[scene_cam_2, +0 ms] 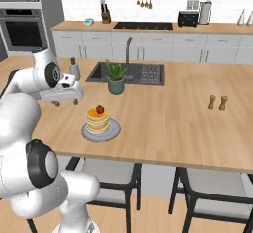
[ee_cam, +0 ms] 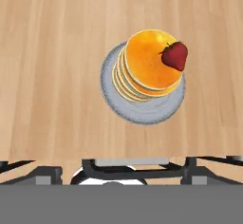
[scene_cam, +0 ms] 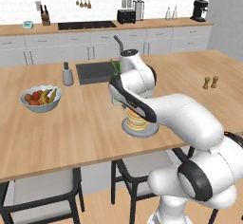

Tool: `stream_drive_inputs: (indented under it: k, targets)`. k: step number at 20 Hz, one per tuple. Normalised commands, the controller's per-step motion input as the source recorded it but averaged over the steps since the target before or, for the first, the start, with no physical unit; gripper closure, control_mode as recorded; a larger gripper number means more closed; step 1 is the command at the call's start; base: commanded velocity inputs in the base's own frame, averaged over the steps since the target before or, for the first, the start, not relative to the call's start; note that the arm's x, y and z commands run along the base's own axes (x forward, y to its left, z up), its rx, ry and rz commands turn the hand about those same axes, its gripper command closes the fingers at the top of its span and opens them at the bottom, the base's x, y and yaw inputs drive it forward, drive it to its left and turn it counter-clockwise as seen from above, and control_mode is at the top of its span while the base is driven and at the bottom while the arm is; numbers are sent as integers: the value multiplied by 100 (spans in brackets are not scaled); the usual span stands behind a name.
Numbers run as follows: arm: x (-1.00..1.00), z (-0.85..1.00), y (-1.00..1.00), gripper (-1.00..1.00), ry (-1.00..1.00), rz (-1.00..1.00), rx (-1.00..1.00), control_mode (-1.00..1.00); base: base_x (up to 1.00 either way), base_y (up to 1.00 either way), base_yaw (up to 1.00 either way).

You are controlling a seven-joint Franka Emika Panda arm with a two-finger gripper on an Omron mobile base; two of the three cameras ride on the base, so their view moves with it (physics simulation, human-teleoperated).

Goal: Take the strawberry from the fridge and place it on top of the pancake, located on the dining counter.

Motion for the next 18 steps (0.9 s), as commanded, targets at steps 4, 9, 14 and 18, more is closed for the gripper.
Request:
stream_drive_inputs:
  k: [4,9,14,18]
  targets:
    - [-100,-66,89,-100,0,0,-6,-100,0,0,0]
    - [-62,-100,54,-100,6,0,-1,-100,0,0,0]
    - [6,-72,-5,-100,17,0,2,-100,0,0,0]
    - [2,-22,1,-100,17,0,1,-100,0,0,0]
